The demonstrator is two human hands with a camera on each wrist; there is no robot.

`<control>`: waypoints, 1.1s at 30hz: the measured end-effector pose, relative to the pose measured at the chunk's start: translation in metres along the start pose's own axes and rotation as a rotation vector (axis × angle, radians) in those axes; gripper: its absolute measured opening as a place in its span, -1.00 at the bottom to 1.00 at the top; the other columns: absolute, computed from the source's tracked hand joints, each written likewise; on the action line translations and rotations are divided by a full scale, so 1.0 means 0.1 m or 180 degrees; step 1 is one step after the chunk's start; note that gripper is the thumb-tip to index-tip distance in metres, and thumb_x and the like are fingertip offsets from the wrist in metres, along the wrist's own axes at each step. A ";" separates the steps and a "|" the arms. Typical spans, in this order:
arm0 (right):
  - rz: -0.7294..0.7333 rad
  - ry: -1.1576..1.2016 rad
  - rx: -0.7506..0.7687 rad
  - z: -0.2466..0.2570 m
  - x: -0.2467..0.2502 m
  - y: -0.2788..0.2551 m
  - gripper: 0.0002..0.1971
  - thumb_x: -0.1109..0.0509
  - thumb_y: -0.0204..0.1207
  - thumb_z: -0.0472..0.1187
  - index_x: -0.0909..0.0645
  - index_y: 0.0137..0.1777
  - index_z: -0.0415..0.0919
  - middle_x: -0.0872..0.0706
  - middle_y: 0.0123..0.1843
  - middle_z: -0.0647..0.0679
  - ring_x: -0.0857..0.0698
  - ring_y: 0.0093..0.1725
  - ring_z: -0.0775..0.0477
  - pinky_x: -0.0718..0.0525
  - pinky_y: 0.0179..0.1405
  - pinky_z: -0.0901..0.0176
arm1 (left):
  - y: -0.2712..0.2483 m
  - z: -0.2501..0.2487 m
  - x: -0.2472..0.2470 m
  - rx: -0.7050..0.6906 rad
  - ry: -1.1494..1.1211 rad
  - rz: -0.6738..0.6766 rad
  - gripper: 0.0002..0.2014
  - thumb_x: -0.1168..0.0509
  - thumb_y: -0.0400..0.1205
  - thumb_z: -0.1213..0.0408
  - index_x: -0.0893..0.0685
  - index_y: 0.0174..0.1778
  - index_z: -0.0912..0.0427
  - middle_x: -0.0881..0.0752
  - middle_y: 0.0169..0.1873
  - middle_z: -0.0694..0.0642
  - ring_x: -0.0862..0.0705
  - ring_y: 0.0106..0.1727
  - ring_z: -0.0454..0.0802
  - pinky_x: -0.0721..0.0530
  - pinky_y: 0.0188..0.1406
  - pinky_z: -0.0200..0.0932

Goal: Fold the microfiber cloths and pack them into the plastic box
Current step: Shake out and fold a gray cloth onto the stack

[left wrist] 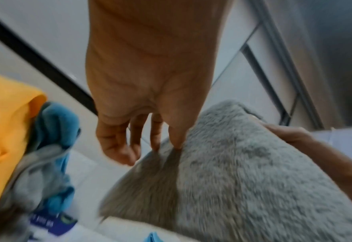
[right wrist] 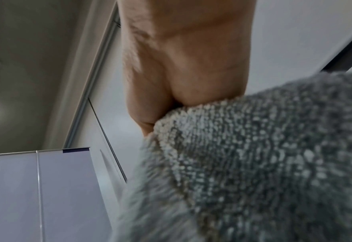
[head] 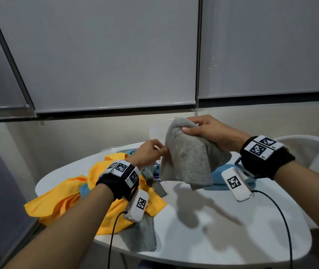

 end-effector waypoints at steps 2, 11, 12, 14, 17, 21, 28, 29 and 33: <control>0.0078 0.0275 -0.0065 0.00 -0.01 0.00 -0.78 -0.41 0.65 -0.20 -0.75 0.24 -0.14 -0.82 0.02 -0.18 -0.79 -0.08 -0.12 -0.77 -0.03 0.04 | -0.06 0.21 -0.24 0.0725 -0.0723 0.0477 -0.47 -0.23 0.69 -0.21 -0.57 0.31 0.21 -0.69 0.19 0.30 -0.76 -0.01 0.17 -0.80 -0.11 0.11; 0.0354 0.0597 -0.0066 -0.12 0.04 -0.10 -0.76 -0.37 0.62 -0.35 -0.69 0.24 -0.39 -0.76 0.07 -0.27 -0.75 0.03 -0.18 -0.73 0.04 0.00 | 0.00 0.09 -0.56 0.0674 -0.3856 0.0683 -0.54 -0.17 0.81 0.09 -0.52 0.52 0.34 -0.70 0.32 0.37 -0.68 0.35 0.28 -0.59 0.41 0.22; 0.0334 0.0358 -0.0099 -0.15 0.07 -0.11 -0.78 -0.41 0.61 -0.28 -0.71 0.17 -0.39 -0.76 0.05 -0.25 -0.74 0.03 -0.16 -0.69 0.03 -0.03 | 0.05 0.07 -0.46 0.0560 -0.3804 0.0381 -0.57 -0.25 0.77 0.24 -0.49 0.53 0.36 -0.71 0.28 0.40 -0.72 0.29 0.28 -0.68 0.28 0.19; 0.0156 -0.0308 -0.0135 -0.18 0.14 -0.11 -0.67 -0.47 0.60 -0.04 -0.77 -0.03 -0.37 -0.77 -0.09 -0.18 -0.73 -0.06 -0.10 -0.68 -0.04 -0.06 | 0.12 0.03 -0.24 0.0372 -0.3327 -0.0246 -0.58 -0.38 0.67 0.38 -0.56 0.47 0.21 -0.73 0.21 0.36 -0.78 0.17 0.22 -0.78 0.06 0.06; -0.0640 -0.0911 -0.0024 -0.15 0.32 -0.03 -0.58 -0.48 0.57 0.09 -0.73 -0.12 -0.36 -0.81 -0.17 -0.17 -0.79 -0.14 -0.12 -0.79 -0.03 -0.18 | 0.10 -0.26 -0.06 -0.0193 -0.2251 -0.0463 -0.70 -0.44 0.63 0.21 -0.69 0.28 -0.10 -0.71 0.25 0.26 -0.76 0.19 0.17 -0.78 0.17 0.10; -0.0662 -0.0531 0.0214 0.02 0.29 0.02 -0.52 -0.60 0.46 0.04 -0.63 0.34 -0.06 -0.76 0.18 -0.04 -0.75 0.19 -0.01 -0.75 0.15 0.01 | -0.05 -0.77 -0.04 -0.1071 -0.1208 0.0025 -0.68 -0.34 0.73 0.15 -0.58 0.41 -0.11 -0.74 0.23 0.15 -0.75 0.23 0.05 -0.73 0.27 0.06; 0.0053 -0.0374 0.0330 0.16 0.21 0.00 -0.68 -0.64 0.44 -0.21 -0.77 0.19 -0.06 -0.80 -0.09 -0.11 -0.77 -0.01 -0.05 -0.68 0.18 -0.15 | -0.17 -1.09 0.19 -0.1431 0.0192 0.0246 -0.76 -0.31 0.72 0.07 -0.47 0.27 -0.06 -0.75 -0.02 0.12 -0.74 0.06 0.06 -0.72 0.11 0.11; 0.0030 -0.0516 0.0327 0.16 0.24 -0.01 -0.73 -0.65 0.41 -0.22 -0.79 0.11 -0.11 -0.78 -0.14 -0.10 -0.75 -0.07 -0.01 -0.70 0.16 -0.18 | -0.19 -1.11 0.23 -0.1436 0.0385 0.0199 -0.76 -0.34 0.71 0.10 -0.48 0.24 -0.05 -0.74 -0.04 0.09 -0.73 0.02 0.03 -0.71 0.05 0.07; 0.0077 -0.0665 0.0406 0.24 0.25 -0.06 -0.75 -0.67 0.37 -0.29 -0.76 0.01 -0.31 -0.81 -0.06 -0.20 -0.74 -0.05 -0.04 -0.67 0.09 -0.03 | -0.22 -1.19 0.32 -0.1585 0.0678 0.0268 -0.81 -0.47 0.61 0.22 -0.64 0.08 -0.04 -0.81 -0.15 -0.06 -0.73 -0.13 -0.26 -0.63 -0.13 -0.31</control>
Point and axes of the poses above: each hand's wrist, its own y-axis towards the middle knuckle, its own x-axis out of the back of the hand, z = x × y, the point moved 6 cm from there along y, towards the middle knuckle
